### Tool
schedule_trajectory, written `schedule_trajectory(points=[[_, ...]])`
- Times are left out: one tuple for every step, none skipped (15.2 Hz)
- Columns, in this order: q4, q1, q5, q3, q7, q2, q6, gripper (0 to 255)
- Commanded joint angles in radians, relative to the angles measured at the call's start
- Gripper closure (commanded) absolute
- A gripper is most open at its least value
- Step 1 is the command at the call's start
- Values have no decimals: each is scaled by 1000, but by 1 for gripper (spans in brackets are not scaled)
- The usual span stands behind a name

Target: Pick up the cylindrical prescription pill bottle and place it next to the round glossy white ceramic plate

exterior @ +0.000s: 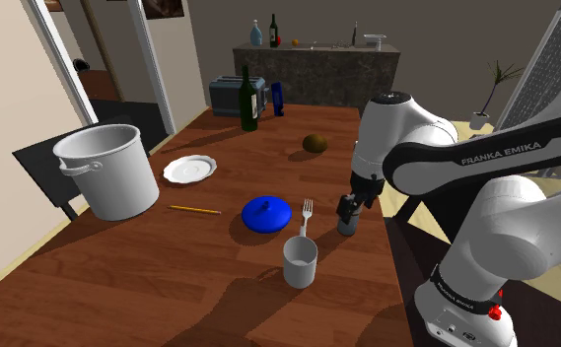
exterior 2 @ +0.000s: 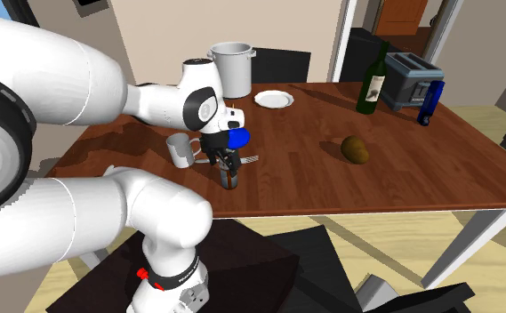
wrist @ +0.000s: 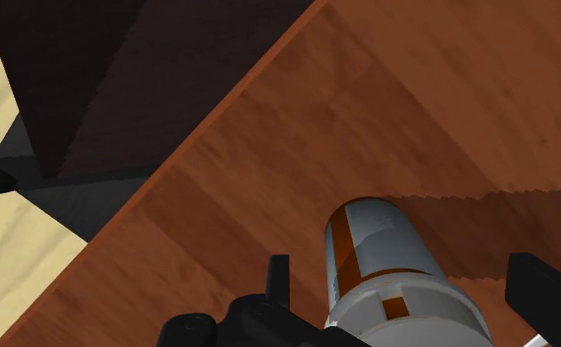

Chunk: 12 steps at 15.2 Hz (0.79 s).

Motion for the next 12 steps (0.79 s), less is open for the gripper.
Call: schedule_trajectory(points=[[0, 0, 0, 0, 0, 0, 0, 0], [0, 0, 0, 0, 0, 0, 0, 255], [0, 0, 0, 0, 0, 0, 0, 255], [0, 0, 0, 0, 0, 0, 0, 255], [0, 0, 0, 0, 0, 0, 0, 255], [0, 0, 0, 0, 0, 0, 0, 255], [0, 0, 0, 0, 0, 1, 0, 255], [0, 0, 0, 0, 0, 0, 0, 255], [0, 0, 0, 0, 0, 0, 0, 255], [0, 0, 0, 0, 0, 0, 0, 255], [0, 0, 0, 0, 0, 0, 0, 255], [9, 0, -1, -2, -1, -11, -20, 255]])
